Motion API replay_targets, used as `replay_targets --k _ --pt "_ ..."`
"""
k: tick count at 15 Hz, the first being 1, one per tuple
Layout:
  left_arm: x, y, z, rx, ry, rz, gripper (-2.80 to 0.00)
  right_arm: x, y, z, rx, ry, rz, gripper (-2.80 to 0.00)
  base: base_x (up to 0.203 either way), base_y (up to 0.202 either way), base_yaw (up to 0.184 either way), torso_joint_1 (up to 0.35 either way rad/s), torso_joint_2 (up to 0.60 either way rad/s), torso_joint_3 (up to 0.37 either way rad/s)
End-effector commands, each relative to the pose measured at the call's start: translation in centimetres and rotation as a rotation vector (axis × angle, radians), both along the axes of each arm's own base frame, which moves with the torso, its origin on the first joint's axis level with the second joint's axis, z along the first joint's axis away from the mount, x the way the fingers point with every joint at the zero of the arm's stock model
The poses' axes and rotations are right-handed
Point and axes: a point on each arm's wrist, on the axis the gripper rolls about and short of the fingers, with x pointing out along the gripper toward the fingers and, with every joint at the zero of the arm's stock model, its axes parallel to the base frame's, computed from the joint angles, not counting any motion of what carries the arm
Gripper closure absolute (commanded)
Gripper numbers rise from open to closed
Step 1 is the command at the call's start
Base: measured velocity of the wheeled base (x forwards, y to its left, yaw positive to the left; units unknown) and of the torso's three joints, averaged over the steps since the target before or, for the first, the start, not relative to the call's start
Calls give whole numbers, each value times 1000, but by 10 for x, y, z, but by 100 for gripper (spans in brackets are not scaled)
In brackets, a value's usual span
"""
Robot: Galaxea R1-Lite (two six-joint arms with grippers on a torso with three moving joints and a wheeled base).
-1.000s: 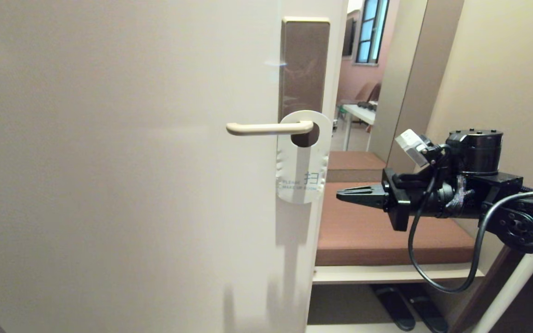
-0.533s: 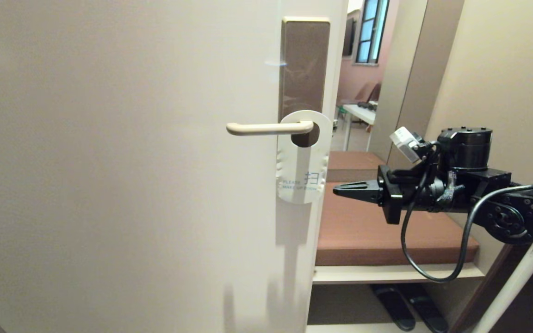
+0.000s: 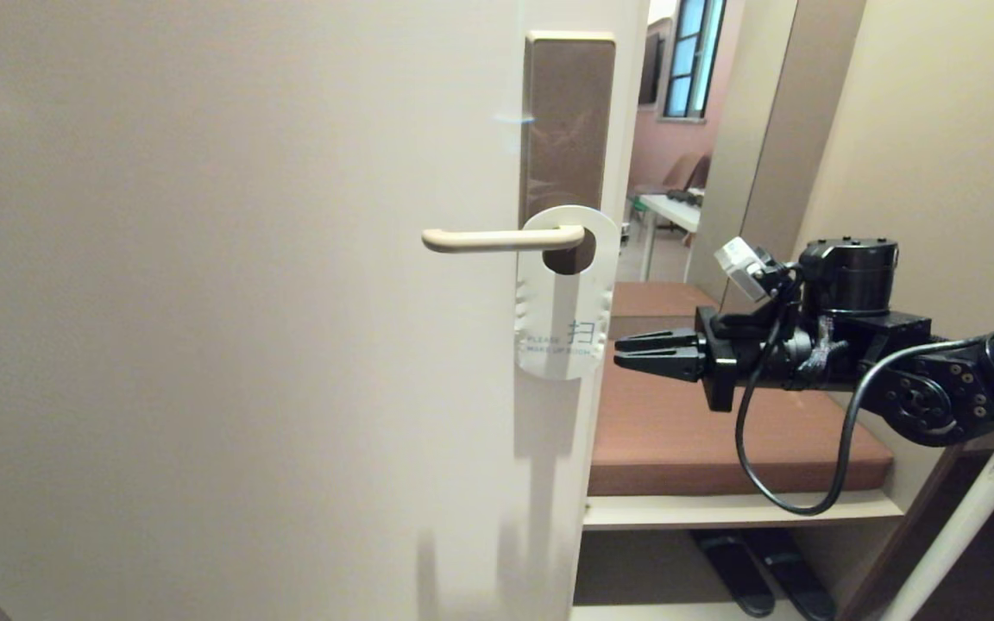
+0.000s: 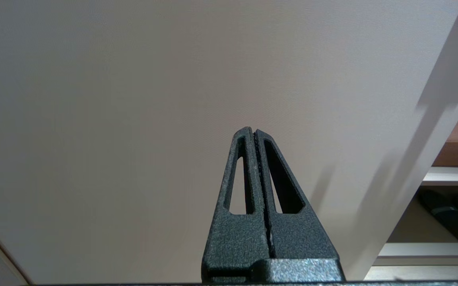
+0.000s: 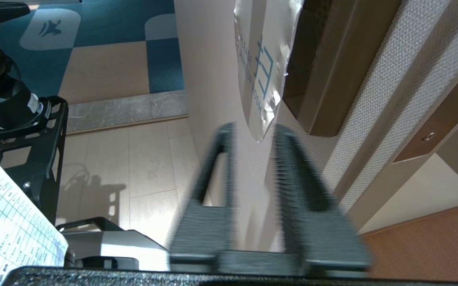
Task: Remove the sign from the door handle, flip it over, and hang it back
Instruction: Take down the sign
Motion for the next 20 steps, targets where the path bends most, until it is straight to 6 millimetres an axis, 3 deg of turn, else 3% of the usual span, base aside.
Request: replay_targets --k 1,12,20 --pt "0 0 0 -1 -1 0 0 1 1 0 2 -7 7 -280 0 0 0 0 0 0" --pt "0 0 0 -1 -1 1 0 4 3 -8 -13 -26 21 -280 0 0 0 0 0 0" --pt "0 0 0 -1 -1 0 0 4 15 1 2 -57 71 -280 0 0 0 0 0 0"
